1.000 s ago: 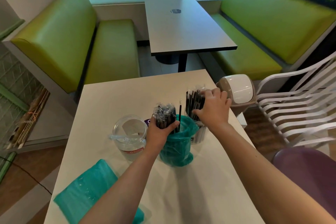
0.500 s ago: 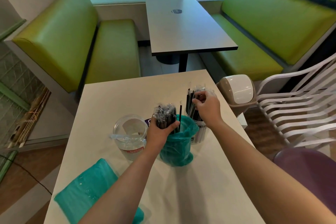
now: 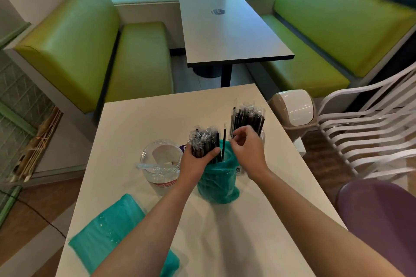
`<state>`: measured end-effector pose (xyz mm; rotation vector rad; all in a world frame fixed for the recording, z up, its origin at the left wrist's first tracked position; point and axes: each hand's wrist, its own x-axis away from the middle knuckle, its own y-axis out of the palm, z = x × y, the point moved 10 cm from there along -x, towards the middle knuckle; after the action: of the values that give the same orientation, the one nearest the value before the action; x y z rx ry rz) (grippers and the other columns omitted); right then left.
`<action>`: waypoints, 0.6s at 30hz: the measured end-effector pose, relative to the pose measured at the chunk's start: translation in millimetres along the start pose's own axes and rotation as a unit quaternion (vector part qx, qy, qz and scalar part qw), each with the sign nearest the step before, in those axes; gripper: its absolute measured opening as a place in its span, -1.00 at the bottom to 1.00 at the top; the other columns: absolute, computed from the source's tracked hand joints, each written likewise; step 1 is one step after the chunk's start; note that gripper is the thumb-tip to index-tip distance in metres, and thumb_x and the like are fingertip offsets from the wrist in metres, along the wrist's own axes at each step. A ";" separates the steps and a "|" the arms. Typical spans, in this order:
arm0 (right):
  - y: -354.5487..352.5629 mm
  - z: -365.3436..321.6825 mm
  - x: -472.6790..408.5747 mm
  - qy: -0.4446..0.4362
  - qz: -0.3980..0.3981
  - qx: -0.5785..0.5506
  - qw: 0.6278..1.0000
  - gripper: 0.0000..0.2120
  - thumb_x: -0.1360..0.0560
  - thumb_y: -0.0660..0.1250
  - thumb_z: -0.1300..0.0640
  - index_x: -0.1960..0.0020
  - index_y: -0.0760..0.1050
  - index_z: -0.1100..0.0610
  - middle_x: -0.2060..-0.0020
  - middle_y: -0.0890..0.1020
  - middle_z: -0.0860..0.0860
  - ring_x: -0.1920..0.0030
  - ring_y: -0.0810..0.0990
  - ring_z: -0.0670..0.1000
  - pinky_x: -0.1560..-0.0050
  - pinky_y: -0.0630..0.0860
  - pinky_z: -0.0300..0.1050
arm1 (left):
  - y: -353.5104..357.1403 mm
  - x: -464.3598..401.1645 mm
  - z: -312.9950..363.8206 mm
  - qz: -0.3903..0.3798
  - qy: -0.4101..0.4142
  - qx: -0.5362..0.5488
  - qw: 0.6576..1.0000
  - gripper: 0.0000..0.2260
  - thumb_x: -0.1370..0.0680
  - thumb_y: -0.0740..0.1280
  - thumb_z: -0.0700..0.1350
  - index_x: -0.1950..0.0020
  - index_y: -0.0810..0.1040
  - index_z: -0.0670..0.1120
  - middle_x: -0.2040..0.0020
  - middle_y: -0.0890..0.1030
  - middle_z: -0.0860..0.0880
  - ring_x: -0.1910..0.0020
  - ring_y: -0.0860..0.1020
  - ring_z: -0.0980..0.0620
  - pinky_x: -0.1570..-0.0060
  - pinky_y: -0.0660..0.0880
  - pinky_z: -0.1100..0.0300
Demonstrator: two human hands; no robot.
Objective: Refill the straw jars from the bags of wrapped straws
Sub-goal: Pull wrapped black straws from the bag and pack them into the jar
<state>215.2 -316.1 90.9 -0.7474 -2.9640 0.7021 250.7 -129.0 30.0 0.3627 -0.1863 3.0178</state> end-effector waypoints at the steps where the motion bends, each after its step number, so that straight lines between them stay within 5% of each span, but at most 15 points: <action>1: 7.1 4.9 2.9 0.019 -0.025 -0.011 0.999 -0.76 -0.48 0.38 0.30 -0.09 0.46 0.08 0.09 0.56 0.01 0.18 0.52 -0.07 0.13 0.51 -0.19 | -0.3 0.6 0.2 0.000 -0.001 0.006 1.000 -0.42 -0.32 0.61 0.00 -0.27 0.49 -0.04 -0.13 0.63 0.02 -0.11 0.59 0.08 -0.09 0.54 0.21; 5: 30.8 16.9 10.8 0.075 -0.137 -0.044 0.987 -0.37 -0.44 0.41 0.34 -0.42 0.28 0.05 -0.20 0.49 -0.06 0.10 0.53 -0.07 0.19 0.50 -0.29 | -2.1 3.2 0.4 -0.001 -0.004 0.024 1.000 -0.51 -0.36 0.59 -0.06 -0.24 0.51 -0.04 -0.08 0.64 0.04 -0.06 0.60 0.11 0.07 0.51 0.36; 8: 45.6 16.7 17.2 0.086 -0.215 -0.065 0.971 -0.24 -0.39 0.50 0.29 -0.48 0.23 0.01 -0.20 0.46 -0.09 -0.05 0.51 -0.07 0.14 0.49 -0.33 | -1.9 3.1 -0.6 -0.002 -0.005 0.030 1.000 -0.53 -0.38 0.58 -0.07 -0.24 0.54 -0.08 -0.07 0.65 0.03 -0.05 0.60 0.12 0.04 0.53 0.32; 13: 42.7 10.1 13.3 0.027 -0.163 0.053 0.985 -0.68 -0.52 0.38 0.17 -0.26 0.50 0.14 -0.04 0.53 -0.02 -0.13 0.54 0.03 -0.04 0.47 -0.20 | 2.5 -1.0 -5.1 -0.009 -0.007 0.020 1.000 -0.44 -0.32 0.60 0.03 -0.25 0.54 -0.08 -0.09 0.66 0.01 -0.09 0.62 0.06 -0.13 0.57 0.12; 18: 38.3 18.0 13.1 0.063 -0.144 -0.021 0.987 -0.78 -0.57 0.32 0.15 -0.21 0.53 0.11 -0.01 0.62 -0.05 -0.09 0.60 -0.02 -0.01 0.50 -0.22 | 1.1 1.3 -1.8 -0.009 -0.005 0.031 0.999 -0.44 -0.33 0.61 -0.05 -0.27 0.49 -0.07 -0.10 0.64 0.02 -0.05 0.61 0.14 0.08 0.55 0.36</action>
<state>218.8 -287.6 57.2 -0.3377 -2.8908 0.5534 248.9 -129.8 28.5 0.3819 -0.0886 3.0092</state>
